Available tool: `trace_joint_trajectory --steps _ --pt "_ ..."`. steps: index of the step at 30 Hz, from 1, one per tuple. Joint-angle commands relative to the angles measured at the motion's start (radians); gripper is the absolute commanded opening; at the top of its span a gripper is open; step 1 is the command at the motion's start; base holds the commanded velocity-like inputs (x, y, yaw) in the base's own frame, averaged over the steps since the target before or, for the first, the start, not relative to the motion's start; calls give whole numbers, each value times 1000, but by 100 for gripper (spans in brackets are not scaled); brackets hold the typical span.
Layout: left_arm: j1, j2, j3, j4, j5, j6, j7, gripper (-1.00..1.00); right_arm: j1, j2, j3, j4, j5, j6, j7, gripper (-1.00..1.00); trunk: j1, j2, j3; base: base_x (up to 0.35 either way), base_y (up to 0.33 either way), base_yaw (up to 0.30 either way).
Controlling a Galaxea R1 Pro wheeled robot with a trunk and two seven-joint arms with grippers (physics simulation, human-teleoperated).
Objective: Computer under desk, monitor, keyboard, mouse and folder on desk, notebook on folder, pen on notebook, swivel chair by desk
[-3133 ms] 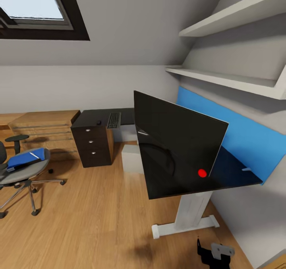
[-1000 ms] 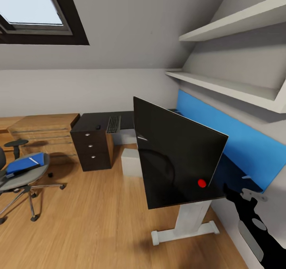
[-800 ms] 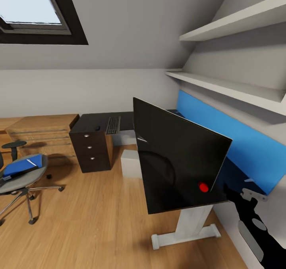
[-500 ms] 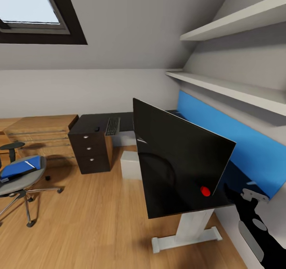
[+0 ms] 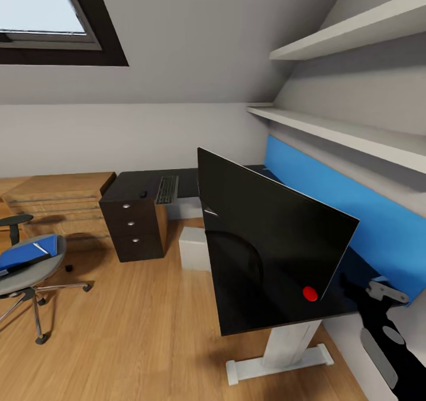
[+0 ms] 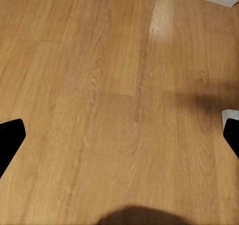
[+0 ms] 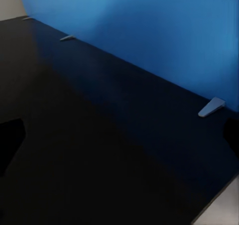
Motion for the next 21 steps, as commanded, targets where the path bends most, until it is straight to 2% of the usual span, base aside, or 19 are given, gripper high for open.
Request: trace_joint_trajectory --steps 1,6,10,16,21 --pt "-1 0 3 0 -1 -3 1 100 -1 -1 1 0 -10 -5 -1 100 0 -1 -1 5 0 0" --pt "-1 0 3 0 -1 -3 1 100 -1 -3 -2 -1 -2 -5 3 100 0 -1 -1 2 0 0" --pt "-1 0 3 0 -1 -3 1 100 -1 -2 -3 -1 26 -5 25 100 0 -1 -1 17 0 0" --pt "-1 0 3 0 -1 -4 1 100 -1 -2 -12 -2 39 -4 60 100 0 -1 -1 201 0 0" --pt "-1 0 2 0 -1 -4 1 100 -1 -2 -29 -2 41 -3 67 100 0 -1 -1 89 0 0"
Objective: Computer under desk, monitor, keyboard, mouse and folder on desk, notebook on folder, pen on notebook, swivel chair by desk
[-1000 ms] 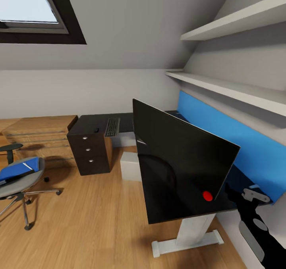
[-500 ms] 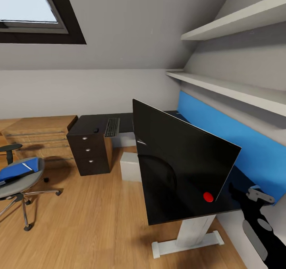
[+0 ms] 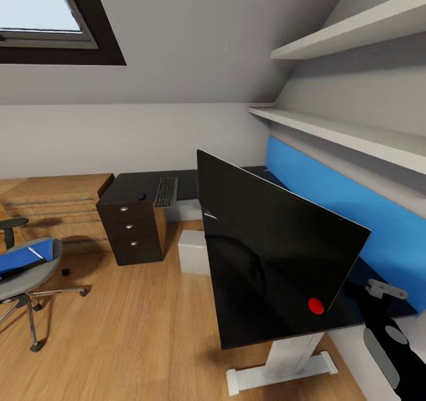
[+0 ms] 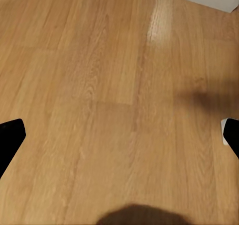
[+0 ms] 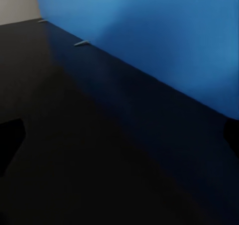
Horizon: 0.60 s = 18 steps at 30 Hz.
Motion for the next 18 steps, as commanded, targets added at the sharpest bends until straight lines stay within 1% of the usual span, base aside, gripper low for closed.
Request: trace_joint_trajectory --steps 1,9,12,16,17,18 --pt "-1 0 3 0 -1 -3 1 100 -1 -1 1 0 -9 -4 -2 100 0 -1 -1 37 0 0" --pt "-1 0 4 0 0 -2 1 100 -1 -1 -2 0 -8 -5 7 100 0 -1 -1 11 0 0" --pt "-1 0 4 0 0 -2 1 100 -1 -2 -1 0 -6 -6 24 100 0 -1 -1 2 0 0" --pt "-1 0 4 1 0 -1 1 100 -1 -4 -1 0 -4 -6 82 100 0 -1 -1 0 0 0" --pt "-1 0 4 0 0 -1 1 100 -1 -9 -1 0 1 -6 114 100 0 -1 -1 0 0 0" --pt "-1 0 4 0 0 -1 1 100 -1 -12 -1 0 4 -6 132 100 0 -1 -1 0 0 0"
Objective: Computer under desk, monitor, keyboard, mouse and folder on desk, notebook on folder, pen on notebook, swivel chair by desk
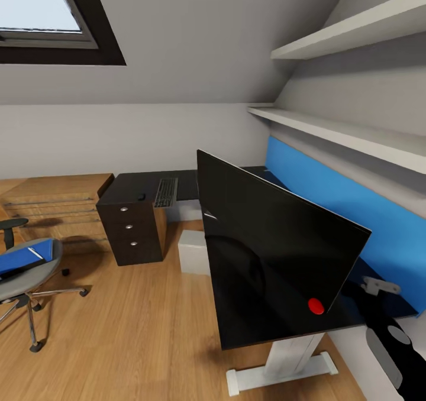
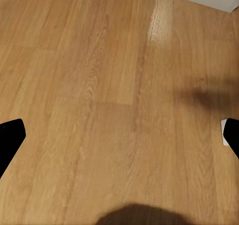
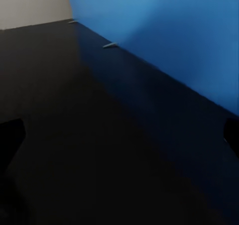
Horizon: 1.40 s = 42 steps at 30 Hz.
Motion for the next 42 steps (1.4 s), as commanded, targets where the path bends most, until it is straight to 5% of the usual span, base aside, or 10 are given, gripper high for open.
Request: trace_joint_trajectory --steps 1,8,19,27,42 --pt "-1 0 3 1 -1 -3 1 100 -1 -3 2 1 -6 -3 20 100 0 -1 -1 0 0 0" --pt "-1 0 3 1 -1 -2 1 100 -1 -12 1 3 25 -3 156 100 0 -1 -1 0 0 0" --pt "-1 2 5 2 -1 -1 1 100 -1 -15 1 23 32 -3 199 100 0 -1 -1 0 0 0" --pt "-1 3 6 1 1 -3 2 100 1 -19 1 60 73 -4 355 100 0 -1 -1 0 0 0" --pt "-1 3 6 1 1 -3 2 100 1 -17 0 74 87 -3 386 100 0 -1 -1 -79 144 0"
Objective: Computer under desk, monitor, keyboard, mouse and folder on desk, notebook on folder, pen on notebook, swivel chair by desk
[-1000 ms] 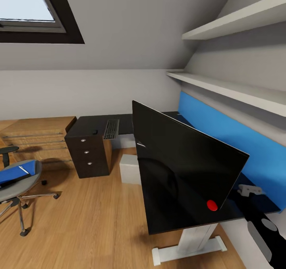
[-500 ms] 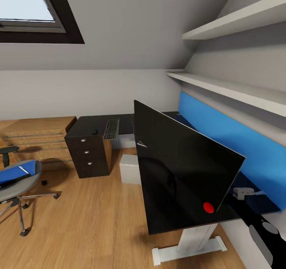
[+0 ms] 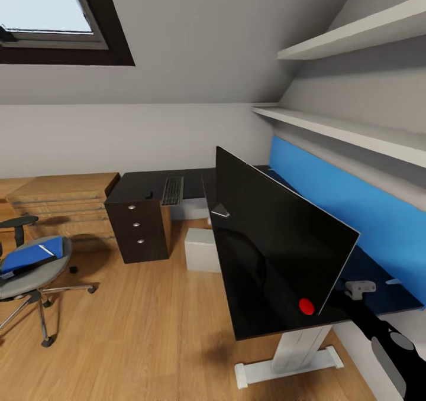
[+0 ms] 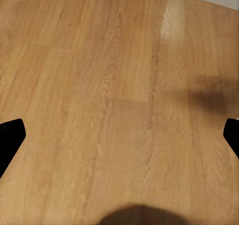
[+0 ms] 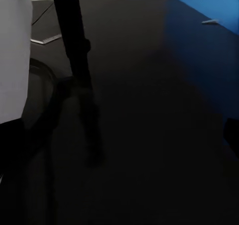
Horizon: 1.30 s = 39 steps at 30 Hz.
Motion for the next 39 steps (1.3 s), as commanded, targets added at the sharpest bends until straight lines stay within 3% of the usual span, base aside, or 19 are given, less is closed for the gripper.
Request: trace_joint_trajectory --steps 1,39 --pt "-1 0 3 1 0 -3 1 100 -1 1 -1 1 -11 0 7 100 0 -1 -1 -21 46 0" --pt "-1 13 4 1 1 -2 2 100 -1 5 -5 2 -13 2 1 100 0 -1 -1 -1 3 8"
